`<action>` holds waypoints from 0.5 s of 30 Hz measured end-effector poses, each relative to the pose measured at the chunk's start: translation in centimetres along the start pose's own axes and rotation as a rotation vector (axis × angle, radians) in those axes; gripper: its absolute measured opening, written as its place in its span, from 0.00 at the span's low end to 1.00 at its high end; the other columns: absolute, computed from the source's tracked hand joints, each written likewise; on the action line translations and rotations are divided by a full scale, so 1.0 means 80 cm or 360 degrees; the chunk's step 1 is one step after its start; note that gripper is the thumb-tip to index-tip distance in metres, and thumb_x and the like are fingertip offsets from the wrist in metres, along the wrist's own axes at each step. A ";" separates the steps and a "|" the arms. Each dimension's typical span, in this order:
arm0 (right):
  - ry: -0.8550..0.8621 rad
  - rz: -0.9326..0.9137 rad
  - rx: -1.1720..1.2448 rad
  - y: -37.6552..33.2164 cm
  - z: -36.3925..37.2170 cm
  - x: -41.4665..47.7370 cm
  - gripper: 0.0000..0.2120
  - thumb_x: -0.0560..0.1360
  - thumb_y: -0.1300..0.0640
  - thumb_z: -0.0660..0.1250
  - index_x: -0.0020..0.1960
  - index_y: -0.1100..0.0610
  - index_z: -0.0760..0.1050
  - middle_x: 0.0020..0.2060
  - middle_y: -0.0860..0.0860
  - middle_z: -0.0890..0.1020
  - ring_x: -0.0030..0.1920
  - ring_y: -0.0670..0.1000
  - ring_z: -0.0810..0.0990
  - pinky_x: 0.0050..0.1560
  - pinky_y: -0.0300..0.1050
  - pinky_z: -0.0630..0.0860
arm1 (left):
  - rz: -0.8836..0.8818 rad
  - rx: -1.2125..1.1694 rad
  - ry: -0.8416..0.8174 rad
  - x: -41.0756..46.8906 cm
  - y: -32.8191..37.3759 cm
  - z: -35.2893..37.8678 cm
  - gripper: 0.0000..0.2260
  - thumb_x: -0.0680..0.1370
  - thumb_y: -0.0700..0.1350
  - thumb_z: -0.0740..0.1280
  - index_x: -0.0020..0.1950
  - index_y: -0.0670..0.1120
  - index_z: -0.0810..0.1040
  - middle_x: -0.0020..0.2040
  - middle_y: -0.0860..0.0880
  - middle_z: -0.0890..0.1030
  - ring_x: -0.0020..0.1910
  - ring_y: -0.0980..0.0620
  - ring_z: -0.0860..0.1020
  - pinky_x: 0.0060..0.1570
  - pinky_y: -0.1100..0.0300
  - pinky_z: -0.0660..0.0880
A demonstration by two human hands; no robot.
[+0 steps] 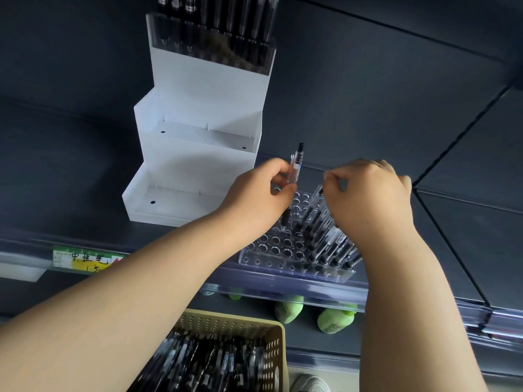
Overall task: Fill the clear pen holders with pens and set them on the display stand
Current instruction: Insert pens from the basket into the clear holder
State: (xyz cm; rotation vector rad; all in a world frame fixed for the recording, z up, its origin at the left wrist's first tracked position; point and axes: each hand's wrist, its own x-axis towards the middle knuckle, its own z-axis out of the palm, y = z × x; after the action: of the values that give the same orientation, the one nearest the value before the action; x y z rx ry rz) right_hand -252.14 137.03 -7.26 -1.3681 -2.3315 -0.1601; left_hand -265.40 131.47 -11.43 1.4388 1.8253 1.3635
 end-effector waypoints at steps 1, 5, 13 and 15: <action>-0.0006 -0.0017 -0.0003 -0.002 0.000 -0.001 0.13 0.77 0.56 0.58 0.42 0.53 0.81 0.42 0.51 0.80 0.48 0.54 0.68 0.45 0.45 0.54 | 0.0005 0.0000 0.0000 0.000 0.000 0.001 0.05 0.77 0.45 0.65 0.49 0.55 0.73 0.40 0.59 0.77 0.37 0.60 0.75 0.34 0.74 0.67; -0.0024 -0.0073 -0.0023 -0.009 0.000 -0.003 0.14 0.77 0.54 0.57 0.36 0.53 0.77 0.38 0.49 0.77 0.47 0.54 0.69 0.44 0.46 0.55 | 0.0018 0.0000 -0.0001 0.001 -0.001 0.003 0.05 0.77 0.45 0.66 0.49 0.54 0.73 0.40 0.58 0.76 0.36 0.57 0.75 0.33 0.69 0.68; 0.0045 -0.0037 0.0174 -0.003 -0.003 -0.002 0.11 0.76 0.54 0.60 0.41 0.50 0.79 0.43 0.48 0.78 0.51 0.55 0.71 0.46 0.45 0.57 | 0.0059 0.0001 -0.0011 0.001 -0.002 0.010 0.08 0.75 0.45 0.69 0.53 0.52 0.77 0.42 0.59 0.78 0.38 0.59 0.76 0.41 0.66 0.72; 0.0089 -0.0017 0.0271 0.001 -0.003 -0.001 0.11 0.76 0.55 0.61 0.36 0.46 0.74 0.39 0.49 0.77 0.47 0.56 0.71 0.46 0.46 0.60 | 0.0071 0.0011 -0.0005 0.001 -0.002 0.014 0.07 0.75 0.45 0.70 0.51 0.53 0.77 0.40 0.61 0.77 0.38 0.59 0.76 0.42 0.66 0.73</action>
State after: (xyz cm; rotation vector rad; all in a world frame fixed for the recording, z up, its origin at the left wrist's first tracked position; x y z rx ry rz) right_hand -251.98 136.90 -7.05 -1.2527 -2.2503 -0.0027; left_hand -264.61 132.01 -12.02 1.4926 1.8077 1.3770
